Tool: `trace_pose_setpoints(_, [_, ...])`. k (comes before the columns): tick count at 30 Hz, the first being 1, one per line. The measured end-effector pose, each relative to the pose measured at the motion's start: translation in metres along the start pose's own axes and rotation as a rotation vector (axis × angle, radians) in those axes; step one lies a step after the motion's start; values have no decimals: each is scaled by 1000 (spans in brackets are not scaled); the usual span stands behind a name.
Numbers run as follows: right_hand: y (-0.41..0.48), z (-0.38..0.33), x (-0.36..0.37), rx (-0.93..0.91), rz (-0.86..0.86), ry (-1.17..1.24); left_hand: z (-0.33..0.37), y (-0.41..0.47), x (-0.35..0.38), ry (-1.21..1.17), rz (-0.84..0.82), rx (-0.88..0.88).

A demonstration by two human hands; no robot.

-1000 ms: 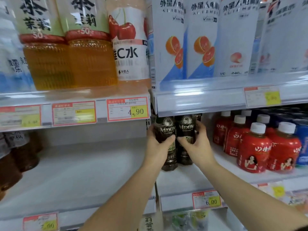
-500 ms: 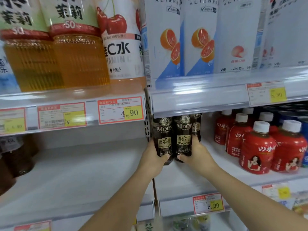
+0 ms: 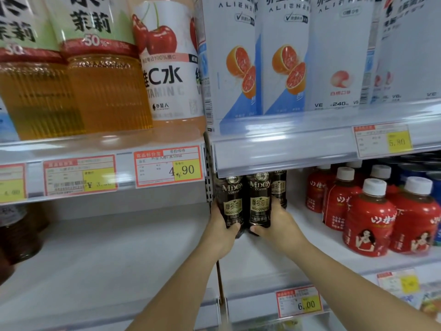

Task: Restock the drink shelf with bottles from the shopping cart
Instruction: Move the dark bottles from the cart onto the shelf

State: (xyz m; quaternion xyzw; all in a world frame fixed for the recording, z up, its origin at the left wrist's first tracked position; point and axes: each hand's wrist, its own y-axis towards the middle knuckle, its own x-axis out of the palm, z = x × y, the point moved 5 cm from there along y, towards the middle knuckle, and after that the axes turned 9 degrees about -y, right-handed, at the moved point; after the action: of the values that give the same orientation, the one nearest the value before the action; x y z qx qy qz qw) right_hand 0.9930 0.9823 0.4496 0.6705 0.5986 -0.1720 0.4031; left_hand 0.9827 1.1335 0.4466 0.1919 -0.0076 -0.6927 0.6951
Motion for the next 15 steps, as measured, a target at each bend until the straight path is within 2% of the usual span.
trace_pose_setpoints(5, [-11,-9,-5,10,-43,14,20,-19,-6,4,-26,4])
trace_pose_setpoints(9, [-68,-42,-19,-92,181,-16,45,-76,-29,75,37,137])
trace_pose_setpoints(12, [-132,-79,-6,-297,302,-6,37,-140,-64,148,112,230])
trace_pose_setpoints(15, [-180,-114,51,-451,126,61,10,-206,-108,147,198,237])
